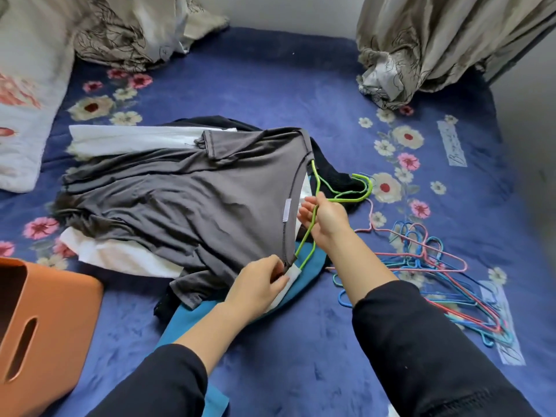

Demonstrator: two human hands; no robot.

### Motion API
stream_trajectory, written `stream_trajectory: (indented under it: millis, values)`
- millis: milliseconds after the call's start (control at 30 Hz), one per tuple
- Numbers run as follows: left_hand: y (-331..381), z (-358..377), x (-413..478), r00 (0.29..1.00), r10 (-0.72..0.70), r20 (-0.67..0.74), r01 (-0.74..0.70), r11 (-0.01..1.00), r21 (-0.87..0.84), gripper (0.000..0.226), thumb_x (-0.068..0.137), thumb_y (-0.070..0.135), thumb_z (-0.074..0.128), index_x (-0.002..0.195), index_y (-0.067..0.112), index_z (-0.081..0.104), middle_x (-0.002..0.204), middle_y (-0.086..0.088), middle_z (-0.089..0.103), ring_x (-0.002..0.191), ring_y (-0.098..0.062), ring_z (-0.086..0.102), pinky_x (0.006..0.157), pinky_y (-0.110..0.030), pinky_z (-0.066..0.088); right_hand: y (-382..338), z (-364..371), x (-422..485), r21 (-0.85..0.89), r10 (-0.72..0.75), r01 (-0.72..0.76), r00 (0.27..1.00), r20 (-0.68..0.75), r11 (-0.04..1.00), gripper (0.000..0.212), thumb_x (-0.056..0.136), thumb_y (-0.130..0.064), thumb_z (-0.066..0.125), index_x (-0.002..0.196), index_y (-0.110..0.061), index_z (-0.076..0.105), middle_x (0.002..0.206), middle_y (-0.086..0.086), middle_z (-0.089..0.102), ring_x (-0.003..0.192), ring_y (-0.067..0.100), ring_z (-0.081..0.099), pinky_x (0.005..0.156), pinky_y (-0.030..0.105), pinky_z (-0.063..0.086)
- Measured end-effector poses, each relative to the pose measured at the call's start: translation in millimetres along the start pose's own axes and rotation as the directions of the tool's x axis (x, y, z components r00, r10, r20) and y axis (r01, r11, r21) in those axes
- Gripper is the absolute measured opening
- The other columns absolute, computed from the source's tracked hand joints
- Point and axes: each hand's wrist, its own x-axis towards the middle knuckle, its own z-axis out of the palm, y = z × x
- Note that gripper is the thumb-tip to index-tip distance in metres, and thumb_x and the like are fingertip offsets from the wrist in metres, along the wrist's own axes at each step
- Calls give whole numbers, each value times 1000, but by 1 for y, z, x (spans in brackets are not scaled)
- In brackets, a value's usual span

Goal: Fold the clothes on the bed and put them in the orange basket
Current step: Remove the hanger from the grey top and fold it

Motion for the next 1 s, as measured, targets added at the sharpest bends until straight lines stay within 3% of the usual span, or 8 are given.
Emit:
stream_trajectory:
  millis: [233,433,533,633,733,833,933,1000]
  values:
    - [6,-14,-37,989,23,-145,-19,999,31,4,84,10,65,81,9,67,84,-6,70,84,-29,62,74,-35,44,-28,10,-28,80,-13,16,999,-36,997,41,106,-27,31,73,-12,50,61,-2,51,41,4,48,52,18,37]
    - [-3,-38,-64,990,39,-134,-11,978,207,34,82,11,55,114,11,65,92,-13,68,93,-37,61,78,-40,47,-47,13,-47,127,-35,32,999,16,991,42,106,-24,30,71,-11,48,59,-2,41,29,2,37,36,14,33]
    - [-12,-60,-70,994,58,-89,-24,939,343,28,82,20,49,90,7,72,88,-16,63,90,-37,60,72,-38,44,-60,9,-53,92,-68,62,996,63,994,39,107,-24,26,77,-8,46,62,-1,34,28,3,30,34,14,24]
    - [-24,-81,-76,990,-86,-109,125,895,429,18,81,20,56,76,5,65,86,-15,61,88,-36,59,64,-35,35,-71,-2,-57,86,-94,89,994,61,992,38,107,-23,28,80,-4,47,63,0,32,27,4,23,30,15,17]
    - [-36,-96,-83,934,-253,-251,320,907,274,24,67,30,54,55,9,54,64,-11,56,72,-36,56,55,-35,33,-84,-23,-65,-246,-174,204,975,139,948,37,105,-26,35,85,-2,55,61,1,37,29,4,25,30,15,18]
    - [-17,-98,-77,878,-271,-396,293,956,-3,28,68,28,48,50,13,31,52,-6,32,56,-25,35,52,-39,22,-79,-49,-69,-741,-137,279,959,248,611,32,101,-26,42,85,-7,62,61,3,43,41,11,32,36,14,21]
    - [17,-88,-58,802,-417,-428,299,900,-317,35,87,11,46,58,12,28,56,-7,29,57,-22,24,53,-38,22,-62,-90,-66,-889,-16,192,979,204,416,29,95,-20,43,78,-7,63,59,4,43,47,15,34,43,18,25]
    - [30,-81,-48,763,-511,-396,322,832,-452,36,91,7,41,59,12,26,60,-6,31,60,-22,25,55,-40,20,-56,-122,-65,-916,-3,109,993,116,386,27,94,-20,41,82,-4,60,51,0,48,48,15,34,46,20,26]
